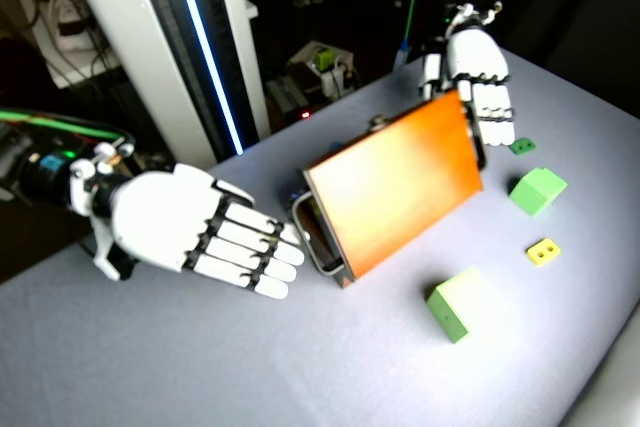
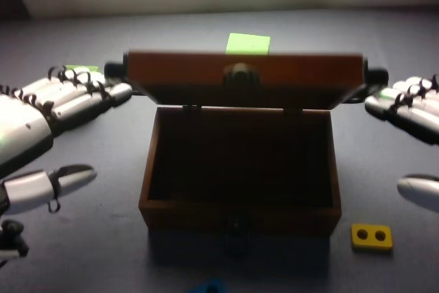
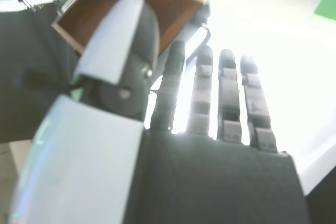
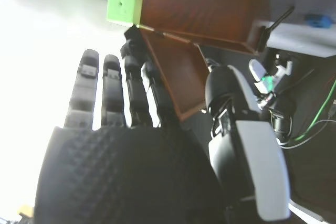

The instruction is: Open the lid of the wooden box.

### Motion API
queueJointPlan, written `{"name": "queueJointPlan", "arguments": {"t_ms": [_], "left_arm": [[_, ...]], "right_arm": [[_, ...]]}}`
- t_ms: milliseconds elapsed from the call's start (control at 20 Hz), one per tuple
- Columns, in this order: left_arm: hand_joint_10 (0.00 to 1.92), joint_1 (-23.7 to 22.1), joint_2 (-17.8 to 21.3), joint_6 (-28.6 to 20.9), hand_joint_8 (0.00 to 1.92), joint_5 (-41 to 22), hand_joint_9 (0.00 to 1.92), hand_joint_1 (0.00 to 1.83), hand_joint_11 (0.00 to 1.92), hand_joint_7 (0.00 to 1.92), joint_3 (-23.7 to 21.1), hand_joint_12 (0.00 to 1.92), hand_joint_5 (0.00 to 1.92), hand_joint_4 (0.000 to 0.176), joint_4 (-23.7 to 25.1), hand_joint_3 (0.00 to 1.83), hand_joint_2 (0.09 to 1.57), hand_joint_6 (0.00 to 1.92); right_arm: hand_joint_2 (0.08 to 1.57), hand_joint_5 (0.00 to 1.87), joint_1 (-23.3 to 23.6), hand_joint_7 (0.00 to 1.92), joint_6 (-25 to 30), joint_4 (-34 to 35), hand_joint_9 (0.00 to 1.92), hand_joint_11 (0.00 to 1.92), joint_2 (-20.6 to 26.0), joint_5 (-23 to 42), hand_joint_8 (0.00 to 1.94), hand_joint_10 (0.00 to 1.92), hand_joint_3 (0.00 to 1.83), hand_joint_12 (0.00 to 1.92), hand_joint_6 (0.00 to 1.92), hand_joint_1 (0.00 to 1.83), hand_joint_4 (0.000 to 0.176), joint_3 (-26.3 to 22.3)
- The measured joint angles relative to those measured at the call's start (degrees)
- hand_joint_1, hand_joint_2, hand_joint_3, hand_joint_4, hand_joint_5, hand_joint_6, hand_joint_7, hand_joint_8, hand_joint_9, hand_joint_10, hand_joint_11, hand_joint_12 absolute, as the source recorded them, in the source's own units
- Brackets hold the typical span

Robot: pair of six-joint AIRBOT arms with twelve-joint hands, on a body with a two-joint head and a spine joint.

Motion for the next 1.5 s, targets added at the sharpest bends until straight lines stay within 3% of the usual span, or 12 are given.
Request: {"name": "queueJointPlan", "arguments": {"t_ms": [50, 100, 400, 600, 850, 900, 1200, 1250, 1300, 1350, 1450, 1500], "left_arm": [[0.0, -0.8, -0.1, 0.1, 0.0, 0.0, 0.0, 0.61, 0.0, 0.0, 0.4, 0.0, 0.0, 0.025, -0.2, 0.0, 1.36, 0.0], [0.0, -1.5, -0.3, 0.3, 0.0, 0.0, 0.0, 0.61, 0.0, 0.0, 0.9, 0.0, 0.0, 0.0, -0.2, 0.0, 1.37, 0.0], [0.0, -4.9, -3.8, 0.9, 0.0, 0.5, 0.0, 0.65, 0.0, 0.0, 3.7, 0.0, 0.0, 0.0, -2.6, 0.0, 1.38, 0.0], [0.0, -4.9, -4.0, 1.0, 0.0, -1.8, 0.0, 0.64, 0.0, 0.0, 3.8, 0.0, 0.0, 0.011, -4.1, 0.0, 1.39, 0.0], [0.0, -4.0, -4.0, 1.1, 0.0, -6.3, 0.0, 0.6, 0.0, 0.0, 2.7, 0.0, 0.0, 0.0, -5.0, 0.0, 1.4, 0.0], [0.0, -3.8, -4.0, 1.1, 0.0, -7.4, 0.0, 0.54, 0.0, 0.0, 2.7, 0.0, 0.0, 0.0, -5.4, 0.0, 1.4, 0.0], [0.0, -2.3, -4.0, 1.4, 0.0, -14.0, 0.0, 0.35, 0.0, 0.0, 1.9, 0.0, 0.0, 0.0, -7.9, 0.0, 1.38, 0.0], [0.0, -1.9, -4.0, 1.5, 0.0, -15.1, 0.0, 0.32, 0.0, 0.0, 1.4, 0.0, 0.0, 0.01, -9.0, 0.0, 1.36, 0.0], [0.0, -1.9, -4.0, 1.6, 0.0, -16.0, 0.0, 0.35, 0.0, 0.0, 1.2, 0.0, 0.0, 0.041, -9.6, 0.0, 1.35, 0.0], [0.0, -1.1, -3.6, 1.8, 0.0, -17.1, 0.0, 0.37, 0.0, 0.0, 0.8, 0.0, 0.0, 0.038, -10.0, 0.0, 1.35, 0.0], [0.0, -0.4, -3.2, 2.4, 0.0, -19.3, 0.0, 0.41, 0.0, 0.0, 0.3, 0.0, 0.0, 0.078, -10.7, 0.0, 1.32, 0.0], [0.0, -0.1, -2.9, 2.7, 0.0, -20.7, 0.0, 0.38, 0.0, 0.0, -0.2, 0.0, 0.0, 0.065, -11.5, 0.0, 1.34, 0.0]], "right_arm": [[1.38, 0.0, 0.2, 0.0, -0.1, 0.9, 0.0, 0.0, -0.2, 1.0, 0.0, 0.0, 0.0, 0.0, 0.0, 0.15, 0.0, 0.2], [1.39, 0.0, 0.4, 0.0, -0.2, 1.6, 0.0, 0.0, -0.4, 1.4, 0.0, 0.0, 0.0, 0.0, 0.0, 0.22, 0.0, 0.5], [1.42, 0.0, 2.8, 0.0, -1.8, 5.5, 0.0, 0.0, -1.7, 2.8, 0.0, 0.0, 0.0, 0.0, 0.0, 0.5, 0.0, 2.2], [1.42, 0.0, 3.3, 0.0, -2.0, 5.6, 0.0, 0.0, -1.8, 4.3, 0.0, 0.0, 0.0, 0.0, 0.0, 0.43, 0.0, 2.4], [1.46, 0.0, 3.1, 0.0, -2.0, 5.4, 0.0, 0.0, -0.9, 6.9, 0.0, 0.0, 0.01, 0.0, 0.0, 0.45, 0.0, 0.9], [1.47, 0.0, 3.1, 0.0, -2.0, 5.6, 0.0, 0.0, -0.3, 7.9, 0.0, 0.0, 0.01, 0.0, 0.0, 0.42, 0.037, 0.3], [1.4, 0.0, 0.2, 0.0, -2.4, 5.8, 0.0, 0.0, 2.6, 14.4, 0.0, 0.0, 0.0, 0.0, 0.0, 0.17, 0.057, -1.9], [1.38, 0.0, -0.3, 0.0, -2.4, 5.7, 0.0, 0.0, 3.0, 15.6, 0.0, 0.0, 0.0, 0.0, 0.0, 0.16, 0.072, -2.4], [1.39, 0.0, -0.7, 0.0, -2.5, 5.7, 0.0, 0.0, 3.5, 16.7, 0.0, 0.0, 0.0, 0.0, 0.0, 0.23, 0.027, -2.7], [1.42, 0.0, -1.3, 0.0, -2.7, 5.8, 0.0, 0.0, 3.8, 18.1, 0.0, 0.0, 0.0, 0.0, 0.0, 0.32, 0.01, -3.2], [1.42, 0.0, -2.3, 0.0, -3.0, 6.1, 0.0, 0.0, 4.5, 20.3, 0.0, 0.0, 0.0, 0.0, 0.0, 0.3, 0.032, -3.8], [1.38, 0.0, -2.6, 0.0, -3.1, 6.6, 0.0, 0.0, 4.8, 21.5, 0.0, 0.0, 0.0, 0.0, 0.0, 0.26, 0.041, -4.0]]}}
